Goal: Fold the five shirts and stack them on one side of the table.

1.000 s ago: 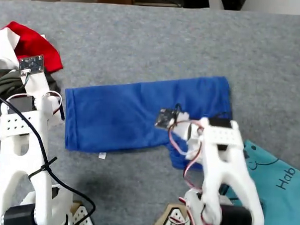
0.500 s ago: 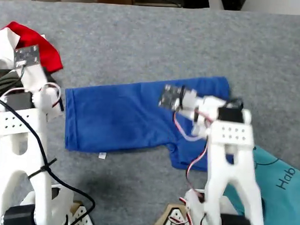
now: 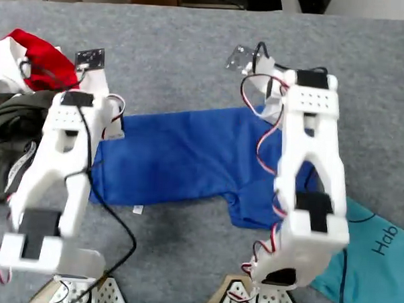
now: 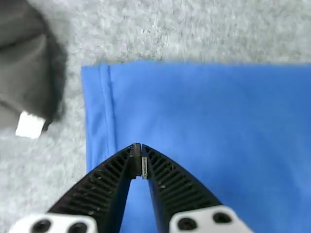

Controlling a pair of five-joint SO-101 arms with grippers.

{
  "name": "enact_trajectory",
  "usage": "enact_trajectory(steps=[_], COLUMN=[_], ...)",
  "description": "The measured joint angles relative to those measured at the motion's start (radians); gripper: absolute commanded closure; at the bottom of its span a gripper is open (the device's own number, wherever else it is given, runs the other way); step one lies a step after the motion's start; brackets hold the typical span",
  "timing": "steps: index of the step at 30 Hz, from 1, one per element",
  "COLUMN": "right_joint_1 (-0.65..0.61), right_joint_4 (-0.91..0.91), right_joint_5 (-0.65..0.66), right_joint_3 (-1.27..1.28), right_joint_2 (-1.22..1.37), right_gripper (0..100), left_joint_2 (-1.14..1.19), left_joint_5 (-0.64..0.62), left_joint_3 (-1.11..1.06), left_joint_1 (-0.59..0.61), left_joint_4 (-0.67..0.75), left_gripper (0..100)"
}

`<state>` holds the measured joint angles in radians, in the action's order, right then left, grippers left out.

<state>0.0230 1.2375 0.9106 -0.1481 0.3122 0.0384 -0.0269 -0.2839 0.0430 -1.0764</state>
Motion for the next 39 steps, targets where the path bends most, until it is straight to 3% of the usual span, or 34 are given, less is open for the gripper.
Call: enact_trajectory(steps=[6,15,26,39], right_joint_1=[0.034,0.058,0.058,-0.023], right_joint_4=[0.025,0.028,0.112,0.525], right_joint_5=[-0.081,-0.092,-0.092,-0.06], right_joint_3=[-0.144,-0.342,-0.566,-1.071], right_joint_2=[0.218,0.439,0.545,0.539], right_gripper=[99.4,99.4,99.4,99.4], left_joint_2=[0.212,0.356,0.557,0.58], left_joint_5=[0.0,0.003,0.008,0.06], left_joint_3=[0.114,0.245,0.552,0.937], left_joint_1=[0.014,0.143,0.153,0.163], left_joint_4=[0.0,-0.009,-0.212,-0.557], left_gripper=[98,98,98,98])
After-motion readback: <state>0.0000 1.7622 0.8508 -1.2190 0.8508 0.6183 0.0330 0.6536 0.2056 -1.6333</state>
